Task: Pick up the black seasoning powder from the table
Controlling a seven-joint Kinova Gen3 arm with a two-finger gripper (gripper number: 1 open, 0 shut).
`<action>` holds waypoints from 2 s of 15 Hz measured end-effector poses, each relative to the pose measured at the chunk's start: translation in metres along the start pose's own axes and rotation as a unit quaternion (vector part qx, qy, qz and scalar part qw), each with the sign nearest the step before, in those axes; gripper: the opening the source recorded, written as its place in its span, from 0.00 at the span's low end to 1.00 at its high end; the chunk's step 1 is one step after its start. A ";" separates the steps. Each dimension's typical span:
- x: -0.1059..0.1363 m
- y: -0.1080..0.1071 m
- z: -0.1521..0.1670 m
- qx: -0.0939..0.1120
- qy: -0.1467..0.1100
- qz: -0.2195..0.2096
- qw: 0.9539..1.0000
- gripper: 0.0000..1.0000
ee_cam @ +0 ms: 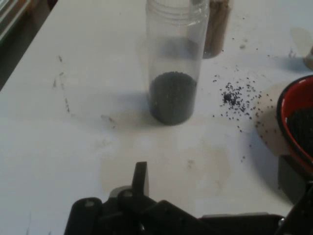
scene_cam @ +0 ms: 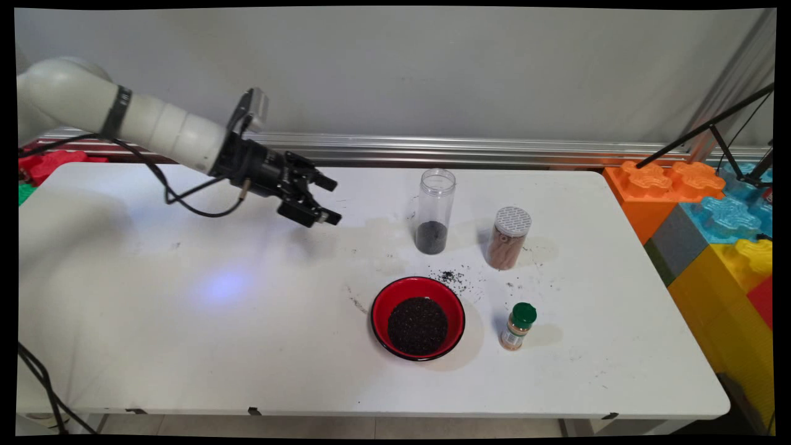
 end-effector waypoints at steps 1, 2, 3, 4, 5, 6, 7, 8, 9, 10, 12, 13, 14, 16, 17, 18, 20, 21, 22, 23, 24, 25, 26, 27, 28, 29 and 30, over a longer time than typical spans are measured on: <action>0.003 0.001 0.008 0.001 0.001 0.001 1.000 1.00; 0.006 0.001 0.017 0.001 0.002 0.003 1.000 1.00; 0.009 0.002 0.025 0.000 0.005 0.005 1.000 1.00; 0.012 0.002 0.033 0.000 0.009 0.006 1.000 1.00; 0.015 0.003 0.040 -0.001 0.015 0.006 1.000 1.00; 0.016 0.003 0.045 -0.001 0.022 0.005 1.000 1.00; 0.018 0.002 0.051 -0.002 0.030 0.003 1.000 1.00; 0.018 0.002 0.056 -0.003 0.039 0.002 0.999 1.00; 0.018 0.001 0.060 -0.002 0.047 0.000 0.999 1.00; 0.017 0.000 0.065 -0.002 0.056 -0.002 0.998 1.00; 0.014 -0.001 0.073 -0.003 0.073 -0.006 0.997 1.00; 0.013 -0.002 0.075 -0.003 0.078 -0.007 0.997 1.00; 0.011 -0.002 0.079 -0.004 0.086 -0.007 0.996 1.00; 0.007 -0.003 0.087 -0.006 0.098 -0.004 0.995 1.00; 0.006 -0.004 0.091 -0.005 0.105 -0.003 0.994 1.00; 0.005 -0.005 0.094 -0.004 0.108 -0.002 0.994 1.00; 0.005 -0.006 0.101 -0.003 0.116 0.005 0.993 1.00; 0.005 -0.008 0.105 -0.002 0.118 0.011 0.993 1.00; 0.005 -0.010 0.108 0.000 0.119 0.016 0.993 1.00; 0.004 -0.009 0.108 0.002 0.120 0.018 0.993 1.00; 0.005 -0.011 0.113 0.003 0.120 0.024 0.992 1.00; 0.005 -0.012 0.117 0.003 0.120 0.029 0.992 1.00; 0.006 -0.013 0.121 0.002 0.119 0.034 0.992 1.00; 0.006 -0.012 0.125 0.002 0.119 0.038 0.992 1.00; 0.006 -0.013 0.128 0.002 0.118 0.040 0.992 1.00; 0.006 -0.013 0.131 0.001 0.118 0.041 0.992 1.00; 0.007 -0.013 0.134 0.000 0.118 0.042 0.992 1.00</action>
